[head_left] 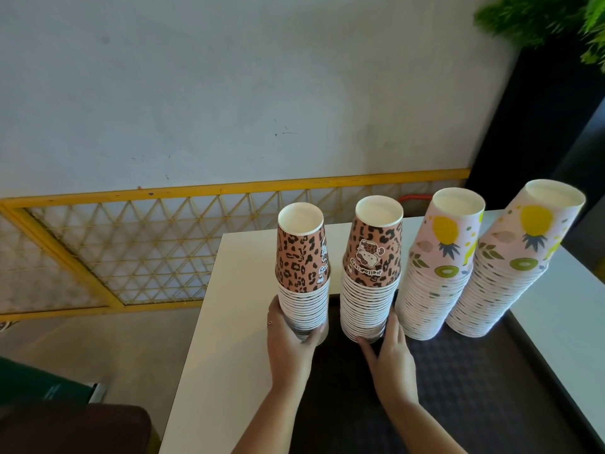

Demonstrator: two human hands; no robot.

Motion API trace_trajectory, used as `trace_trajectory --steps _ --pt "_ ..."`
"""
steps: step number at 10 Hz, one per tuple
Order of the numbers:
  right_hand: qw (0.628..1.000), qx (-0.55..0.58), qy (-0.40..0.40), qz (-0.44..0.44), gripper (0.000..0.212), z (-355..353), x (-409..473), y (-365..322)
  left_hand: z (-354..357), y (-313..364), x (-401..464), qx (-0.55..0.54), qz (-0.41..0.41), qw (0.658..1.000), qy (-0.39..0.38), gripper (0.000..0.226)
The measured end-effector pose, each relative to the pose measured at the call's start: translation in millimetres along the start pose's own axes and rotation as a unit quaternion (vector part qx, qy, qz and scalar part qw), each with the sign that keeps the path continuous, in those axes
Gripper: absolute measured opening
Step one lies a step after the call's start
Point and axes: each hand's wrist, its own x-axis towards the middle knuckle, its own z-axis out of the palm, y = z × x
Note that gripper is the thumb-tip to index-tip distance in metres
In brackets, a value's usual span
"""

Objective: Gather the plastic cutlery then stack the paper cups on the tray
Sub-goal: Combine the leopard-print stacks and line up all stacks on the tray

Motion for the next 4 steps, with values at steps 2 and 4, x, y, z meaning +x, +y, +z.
trace_trajectory --steps 2,4 --pt "1.0 0.008 -0.004 0.005 0.075 -1 -1 1 -2 -1 -1 0.008 0.005 1.0 -0.004 0.083" --pt "0.999 0.001 -0.05 0.015 0.088 -9 -13 3 -3 -2 -27 0.032 -0.059 0.998 0.017 0.094"
